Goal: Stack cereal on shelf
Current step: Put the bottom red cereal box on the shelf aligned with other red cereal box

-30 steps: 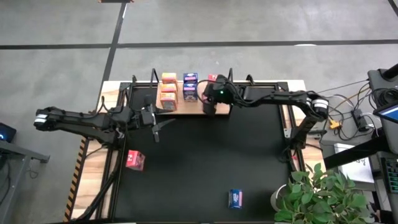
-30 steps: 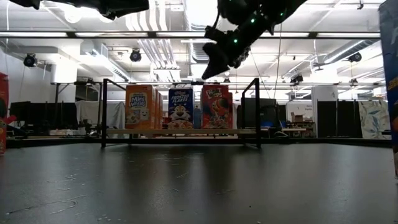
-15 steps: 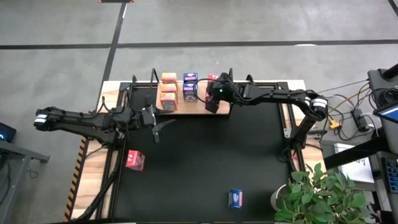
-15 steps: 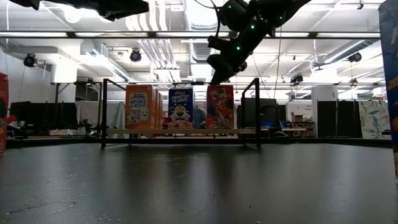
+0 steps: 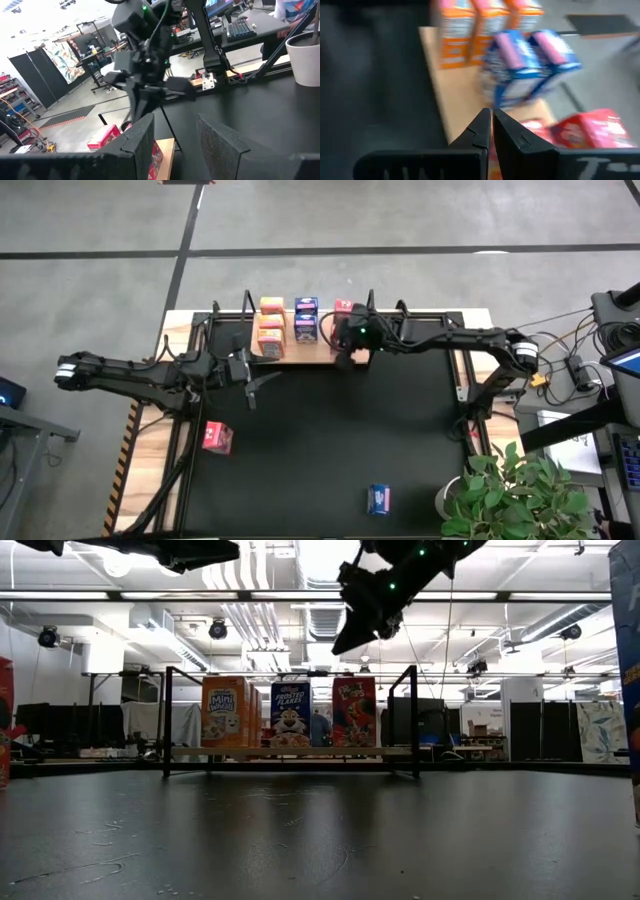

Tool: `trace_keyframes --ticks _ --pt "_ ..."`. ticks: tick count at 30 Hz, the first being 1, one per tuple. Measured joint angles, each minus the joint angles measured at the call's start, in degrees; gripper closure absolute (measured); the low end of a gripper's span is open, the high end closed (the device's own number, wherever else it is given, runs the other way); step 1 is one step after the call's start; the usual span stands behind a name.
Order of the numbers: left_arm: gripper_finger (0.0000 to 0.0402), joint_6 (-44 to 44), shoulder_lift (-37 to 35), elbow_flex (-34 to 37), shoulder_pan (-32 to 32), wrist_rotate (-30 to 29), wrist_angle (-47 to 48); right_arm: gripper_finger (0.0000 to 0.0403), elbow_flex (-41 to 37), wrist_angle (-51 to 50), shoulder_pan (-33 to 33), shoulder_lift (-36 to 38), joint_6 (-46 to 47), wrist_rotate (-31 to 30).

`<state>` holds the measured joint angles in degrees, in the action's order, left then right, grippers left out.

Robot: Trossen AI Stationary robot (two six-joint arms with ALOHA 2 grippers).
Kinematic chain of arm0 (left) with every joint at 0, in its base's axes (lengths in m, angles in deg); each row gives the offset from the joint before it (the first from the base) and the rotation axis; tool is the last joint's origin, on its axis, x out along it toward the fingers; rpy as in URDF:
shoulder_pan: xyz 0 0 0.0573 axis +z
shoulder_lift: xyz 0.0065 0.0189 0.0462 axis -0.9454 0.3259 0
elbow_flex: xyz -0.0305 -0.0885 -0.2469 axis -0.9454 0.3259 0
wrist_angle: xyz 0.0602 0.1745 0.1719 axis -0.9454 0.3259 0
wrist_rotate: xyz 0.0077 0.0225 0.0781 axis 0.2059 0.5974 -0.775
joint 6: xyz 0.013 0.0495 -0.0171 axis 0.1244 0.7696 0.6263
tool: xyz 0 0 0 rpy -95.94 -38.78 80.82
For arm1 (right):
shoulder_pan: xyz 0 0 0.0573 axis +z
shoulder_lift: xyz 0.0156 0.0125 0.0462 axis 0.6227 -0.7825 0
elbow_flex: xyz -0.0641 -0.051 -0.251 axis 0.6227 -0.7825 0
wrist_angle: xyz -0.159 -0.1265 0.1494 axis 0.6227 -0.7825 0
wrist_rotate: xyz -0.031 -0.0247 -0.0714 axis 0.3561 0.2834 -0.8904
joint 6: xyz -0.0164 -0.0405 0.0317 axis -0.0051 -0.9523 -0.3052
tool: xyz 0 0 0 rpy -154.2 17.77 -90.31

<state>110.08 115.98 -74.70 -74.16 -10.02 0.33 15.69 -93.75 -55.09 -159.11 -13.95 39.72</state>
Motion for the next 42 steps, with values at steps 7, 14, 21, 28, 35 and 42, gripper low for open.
trace_keyframes --ticks 7,14,21,28,35,42 --pt "0.0269 0.0 0.0 -0.01 0.0 0.02 0.0 0.0392 -1.33 -2.55 1.54 -2.69 1.06 1.04" --pt "0.0269 0.0 0.0 -0.02 0.0 0.02 0.27 0.0392 -2.21 -3.03 1.15 -5.76 0.7 -10.7" --pt "0.0269 0.15 0.0 -0.02 0.0 0.02 0.36 0.0392 -1.81 -2.81 0.25 -6.05 -1.14 -12.69" --pt "0.0269 0.17 0.0 -0.02 0.0 0.02 0.39 0.0392 -1.94 -2.57 -1.03 -6.05 -1.55 -12.94" --pt "0.0269 0.17 0.0 -0.02 0.02 0.02 0.42 0.0392 -2.07 -4.31 -0.81 -6.05 -1.16 -12.81" --pt "0.0269 0.17 0.0 -0.02 0.01 0.02 0.7 0.0392 -2.56 -7.6 -1.03 -6.05 -0.7 -12.86"
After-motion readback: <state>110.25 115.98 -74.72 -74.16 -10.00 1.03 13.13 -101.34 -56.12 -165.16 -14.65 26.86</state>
